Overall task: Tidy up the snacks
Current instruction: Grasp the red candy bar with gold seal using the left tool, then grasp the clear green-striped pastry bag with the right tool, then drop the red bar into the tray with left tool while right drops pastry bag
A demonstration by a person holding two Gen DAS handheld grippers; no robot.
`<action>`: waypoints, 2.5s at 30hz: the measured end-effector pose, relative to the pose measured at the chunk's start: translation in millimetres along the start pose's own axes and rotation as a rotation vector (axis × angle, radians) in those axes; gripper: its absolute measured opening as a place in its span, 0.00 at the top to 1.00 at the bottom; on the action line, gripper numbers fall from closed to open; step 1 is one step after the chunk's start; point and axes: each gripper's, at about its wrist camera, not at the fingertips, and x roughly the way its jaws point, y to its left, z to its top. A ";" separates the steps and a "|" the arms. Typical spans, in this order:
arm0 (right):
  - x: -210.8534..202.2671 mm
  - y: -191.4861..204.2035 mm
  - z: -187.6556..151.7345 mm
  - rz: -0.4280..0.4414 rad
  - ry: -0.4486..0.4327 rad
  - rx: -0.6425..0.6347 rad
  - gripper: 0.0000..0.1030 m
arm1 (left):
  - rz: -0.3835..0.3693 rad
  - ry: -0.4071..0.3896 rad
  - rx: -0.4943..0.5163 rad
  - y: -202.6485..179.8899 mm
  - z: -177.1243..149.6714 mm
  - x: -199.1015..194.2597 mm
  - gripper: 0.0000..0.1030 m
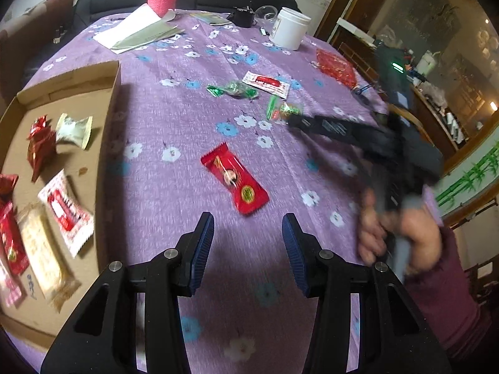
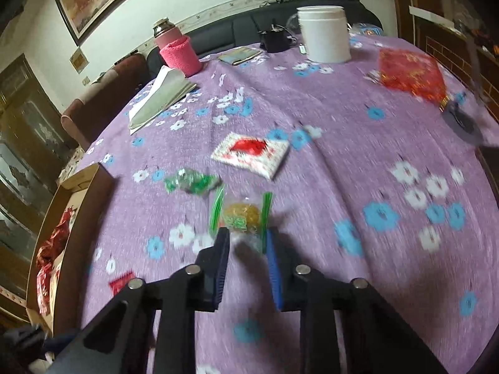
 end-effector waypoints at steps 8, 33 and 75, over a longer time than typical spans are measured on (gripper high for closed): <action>-12.0 -9.5 -9.1 0.077 -0.023 0.030 0.81 | 0.101 0.007 0.017 -2.3 28.2 41.1 0.56; -10.0 -7.0 -5.8 0.046 -0.052 0.020 0.45 | 0.033 -0.091 -0.017 24.2 20.2 27.5 0.75; -22.8 157.7 2.0 0.198 0.023 -0.206 0.69 | 0.064 -0.256 -0.407 185.9 -33.2 -74.0 0.74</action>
